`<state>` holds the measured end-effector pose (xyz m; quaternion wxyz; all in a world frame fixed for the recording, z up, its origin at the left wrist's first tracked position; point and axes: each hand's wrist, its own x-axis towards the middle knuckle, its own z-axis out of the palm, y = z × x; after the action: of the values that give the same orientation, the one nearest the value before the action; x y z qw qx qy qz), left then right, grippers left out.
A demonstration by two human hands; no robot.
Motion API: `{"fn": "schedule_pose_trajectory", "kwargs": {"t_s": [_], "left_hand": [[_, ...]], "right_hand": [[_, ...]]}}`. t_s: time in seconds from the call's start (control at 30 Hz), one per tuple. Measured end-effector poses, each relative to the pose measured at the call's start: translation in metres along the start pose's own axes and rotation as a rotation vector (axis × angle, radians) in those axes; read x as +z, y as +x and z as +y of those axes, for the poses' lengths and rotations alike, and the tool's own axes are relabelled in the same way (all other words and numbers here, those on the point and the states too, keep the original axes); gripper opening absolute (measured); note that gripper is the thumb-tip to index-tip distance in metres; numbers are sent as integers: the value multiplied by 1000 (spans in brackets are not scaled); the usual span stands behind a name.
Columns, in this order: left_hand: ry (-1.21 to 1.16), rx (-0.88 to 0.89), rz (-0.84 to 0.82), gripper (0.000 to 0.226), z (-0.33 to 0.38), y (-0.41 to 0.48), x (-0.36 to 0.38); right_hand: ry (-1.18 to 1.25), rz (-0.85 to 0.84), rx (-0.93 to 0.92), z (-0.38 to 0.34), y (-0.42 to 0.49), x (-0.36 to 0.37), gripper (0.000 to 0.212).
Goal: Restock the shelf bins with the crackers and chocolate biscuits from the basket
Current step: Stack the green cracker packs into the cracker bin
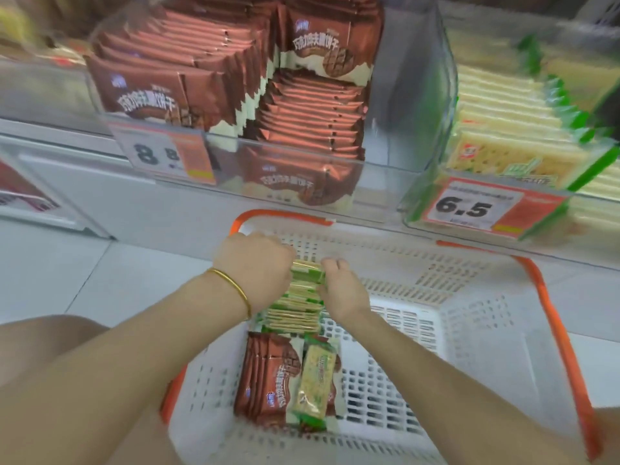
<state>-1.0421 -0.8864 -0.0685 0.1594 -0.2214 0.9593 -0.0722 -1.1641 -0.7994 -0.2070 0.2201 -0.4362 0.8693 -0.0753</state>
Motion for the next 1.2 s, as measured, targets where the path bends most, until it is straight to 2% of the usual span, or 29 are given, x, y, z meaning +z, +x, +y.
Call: {"fn": "schedule_pose_trajectory", "kwargs": {"t_s": [0.07, 0.23, 0.3, 0.37, 0.43, 0.47, 0.53, 0.57, 0.6, 0.7, 0.77, 0.83, 0.97, 1.07, 1.13, 1.2], "left_hand": [[-17, -8, 20, 26, 0, -2, -1], [-119, -62, 8, 14, 0, -1, -1], [-219, -101, 0, 9, 4, 1, -1], [-376, -151, -102, 16, 9, 4, 1], [-678, -192, -328, 24, 17, 7, 4], [-901, -215, -442, 26, 23, 6, 3], [-1512, -328, -567, 31, 42, 2, -2], [-1780, -386, -542, 32, 54, 0, -4], [-1945, -410, -465, 30, 64, -1, -5], [-2164, -433, -295, 14, 91, -9, -11], [-2226, -427, -318, 14, 97, -13, -13], [-2195, -379, -390, 27, 96, -16, -16], [-2027, -174, -513, 26, 95, -24, -32], [-1985, -28, -513, 28, 102, -30, -48], [-1965, 70, -460, 40, 109, -32, -58], [-1923, 145, -389, 45, 115, -31, -71]], "right_hand": [[-92, 55, 26, -8, 14, 17, 44], [-137, 151, 36, -12, 28, 31, 48], [-89, 170, -15, -10, 17, 16, 36], [-8, 210, -95, -6, -3, -8, 22], [3, 329, -208, 2, -30, -32, 19], [-20, 413, -275, 7, -43, -43, 20], [-90, 573, -393, 14, -72, -60, 24], [-130, 614, -443, 17, -86, -67, 22], [-160, 620, -482, 19, -100, -72, 22], [-103, 522, -515, 34, -137, -85, 37], [48, 428, -461, 47, -158, -99, 31], [259, 368, -310, 62, -172, -116, 20], [611, 378, -109, 74, -177, -143, 28], [870, 218, -40, 71, -182, -157, 4], [940, 51, -34, 69, -191, -162, 27], [994, 48, -89, 66, -200, -166, 41]]}}
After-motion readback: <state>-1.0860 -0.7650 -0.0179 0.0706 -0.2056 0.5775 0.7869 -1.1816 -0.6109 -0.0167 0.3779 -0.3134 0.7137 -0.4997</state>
